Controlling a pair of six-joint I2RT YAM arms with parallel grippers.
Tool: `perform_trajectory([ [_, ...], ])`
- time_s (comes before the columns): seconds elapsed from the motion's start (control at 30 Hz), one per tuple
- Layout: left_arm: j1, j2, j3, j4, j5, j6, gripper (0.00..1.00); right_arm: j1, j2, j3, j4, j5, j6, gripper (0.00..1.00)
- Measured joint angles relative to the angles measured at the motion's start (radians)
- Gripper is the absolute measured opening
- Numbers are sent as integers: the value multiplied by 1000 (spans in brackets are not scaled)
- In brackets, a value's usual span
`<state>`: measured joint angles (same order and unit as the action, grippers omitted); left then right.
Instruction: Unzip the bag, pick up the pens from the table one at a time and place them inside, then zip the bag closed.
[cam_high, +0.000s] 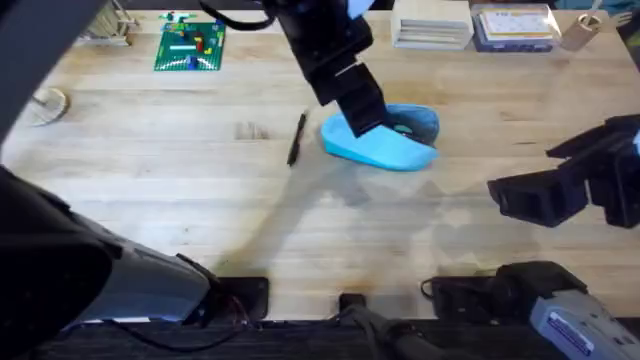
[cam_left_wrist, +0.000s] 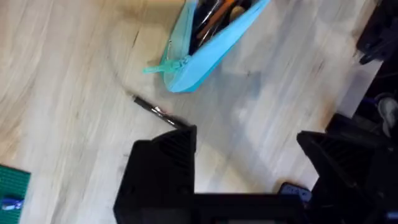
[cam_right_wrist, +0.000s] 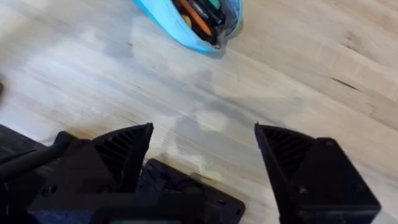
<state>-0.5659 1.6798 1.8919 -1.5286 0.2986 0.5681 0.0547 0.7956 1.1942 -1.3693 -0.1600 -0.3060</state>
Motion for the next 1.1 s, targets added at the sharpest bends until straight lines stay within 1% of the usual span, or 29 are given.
perform_trajectory([
  [0.1,13,-20,0,-11,-13,1,994,0,0,0,0,0,0,998],
  [0.2,21,-44,-18,2,-25,1,993,0,0,0,0,0,0,998],
  [0.3,34,-93,-88,49,-44,-7,993,0,0,0,0,0,0,998],
  [0.37,48,-133,-152,100,-68,-33,993,0,0,0,0,0,0,998],
  [0.47,77,-181,-244,167,-102,-88,993,0,0,0,0,0,0,998],
  [0.5,116,-203,-333,226,-126,-155,993,0,0,0,0,0,0,998],
  [0.57,139,-202,-385,273,-138,-199,993,0,0,0,0,0,0,998],
  [0.6,170,-194,-454,349,-147,-268,993,0,0,0,0,0,0,998],
  [0.63,180,-191,-471,368,-153,-292,993,0,0,0,0,0,0,998],
  [0.7,196,-185,-493,392,-165,-323,993,0,0,0,0,0,0,998],
  [0.83,218,-159,-500,412,-175,-360,993,0,0,0,0,0,0,998],
  [1.1,219,-10,-500,461,-215,-435,994,0,0,0,0,0,0,998],
])
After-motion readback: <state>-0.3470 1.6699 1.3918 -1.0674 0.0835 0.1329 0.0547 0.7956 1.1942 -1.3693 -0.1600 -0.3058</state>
